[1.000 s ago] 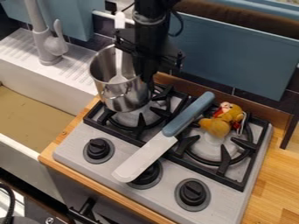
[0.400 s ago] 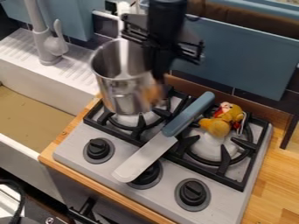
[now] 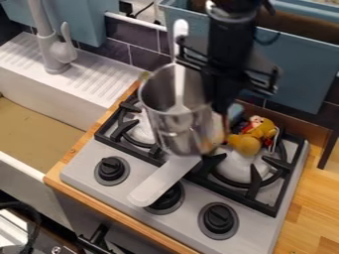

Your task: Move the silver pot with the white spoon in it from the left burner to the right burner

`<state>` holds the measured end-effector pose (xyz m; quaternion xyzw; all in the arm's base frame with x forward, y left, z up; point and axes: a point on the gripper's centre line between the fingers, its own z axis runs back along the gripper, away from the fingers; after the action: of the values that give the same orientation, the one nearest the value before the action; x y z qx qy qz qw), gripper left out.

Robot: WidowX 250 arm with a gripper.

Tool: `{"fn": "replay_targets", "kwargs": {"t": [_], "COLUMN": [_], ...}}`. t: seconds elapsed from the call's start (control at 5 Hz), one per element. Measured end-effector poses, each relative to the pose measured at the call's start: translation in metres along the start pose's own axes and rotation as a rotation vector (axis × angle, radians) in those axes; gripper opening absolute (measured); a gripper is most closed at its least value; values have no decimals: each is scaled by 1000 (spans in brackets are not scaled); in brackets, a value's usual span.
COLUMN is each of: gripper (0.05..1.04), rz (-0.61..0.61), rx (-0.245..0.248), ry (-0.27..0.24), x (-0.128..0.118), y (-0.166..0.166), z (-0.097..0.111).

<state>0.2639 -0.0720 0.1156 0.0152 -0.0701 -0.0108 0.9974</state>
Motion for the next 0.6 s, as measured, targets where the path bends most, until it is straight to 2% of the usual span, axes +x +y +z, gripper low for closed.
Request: {"fn": "replay_targets", "kwargs": {"t": [0.4,0.6], "gripper": [54,54], "rz": [-42,-59], "rx": [-38,-33], "ry": [-18,-8], "x": [-13,-19], "y": [-42,-57], "z": [-6,-21]}}
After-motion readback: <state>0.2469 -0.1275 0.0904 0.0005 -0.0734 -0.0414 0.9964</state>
